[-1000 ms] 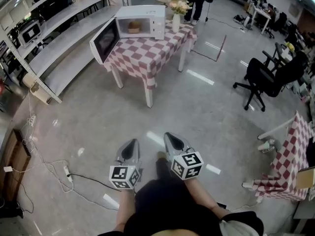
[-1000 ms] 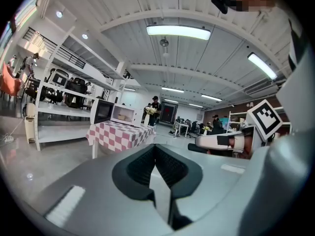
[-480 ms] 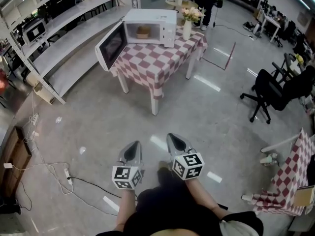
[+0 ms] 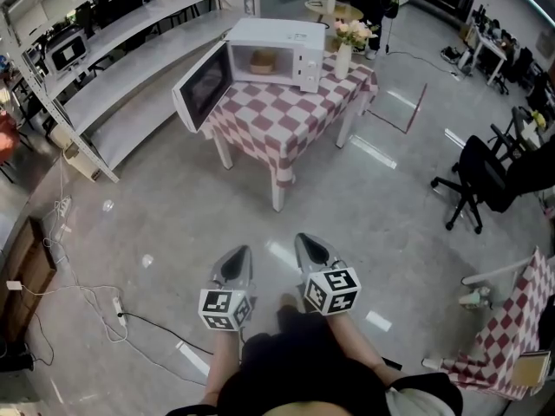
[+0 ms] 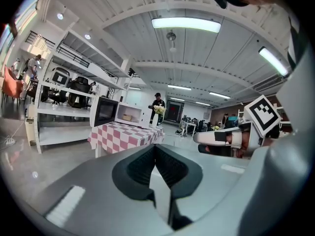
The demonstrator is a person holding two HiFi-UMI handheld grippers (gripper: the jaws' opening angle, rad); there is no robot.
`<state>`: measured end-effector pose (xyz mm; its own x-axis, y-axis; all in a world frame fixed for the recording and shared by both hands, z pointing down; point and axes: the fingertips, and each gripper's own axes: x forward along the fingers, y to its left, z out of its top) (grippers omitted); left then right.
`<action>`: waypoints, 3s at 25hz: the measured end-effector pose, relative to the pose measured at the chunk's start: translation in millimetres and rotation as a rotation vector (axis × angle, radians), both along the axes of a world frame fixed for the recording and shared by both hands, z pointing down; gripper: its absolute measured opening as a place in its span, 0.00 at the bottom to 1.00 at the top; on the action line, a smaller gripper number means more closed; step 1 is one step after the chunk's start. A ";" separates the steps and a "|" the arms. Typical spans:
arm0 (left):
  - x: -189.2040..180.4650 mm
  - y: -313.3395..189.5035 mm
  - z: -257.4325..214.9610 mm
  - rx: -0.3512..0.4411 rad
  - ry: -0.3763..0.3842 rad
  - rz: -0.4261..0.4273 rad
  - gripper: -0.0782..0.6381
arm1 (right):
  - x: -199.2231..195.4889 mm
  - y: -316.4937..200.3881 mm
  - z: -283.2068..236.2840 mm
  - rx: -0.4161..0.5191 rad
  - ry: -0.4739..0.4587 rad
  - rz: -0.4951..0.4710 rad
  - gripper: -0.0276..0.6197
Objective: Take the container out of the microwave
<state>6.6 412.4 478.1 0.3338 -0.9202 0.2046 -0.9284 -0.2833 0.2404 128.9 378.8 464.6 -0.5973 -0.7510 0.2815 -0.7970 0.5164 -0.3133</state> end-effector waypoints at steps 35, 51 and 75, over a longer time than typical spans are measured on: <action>0.6 -68.7 15.6 -0.002 0.011 -0.100 0.12 | -19.6 -78.0 12.6 0.016 -0.037 -0.111 0.04; 4.2 -66.7 21.2 -0.023 -0.005 -0.108 0.12 | -10.8 -77.9 23.5 -0.024 -0.039 -0.097 0.04; -28.7 -144.9 20.0 -0.024 0.010 -0.078 0.12 | -34.0 -148.2 27.0 -0.038 -0.012 -0.043 0.04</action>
<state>-22.1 267.6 498.1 0.2635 -0.9383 0.2241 -0.9450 -0.2044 0.2555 94.9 230.6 491.7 -0.6322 -0.7136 0.3020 -0.7704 0.5374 -0.3429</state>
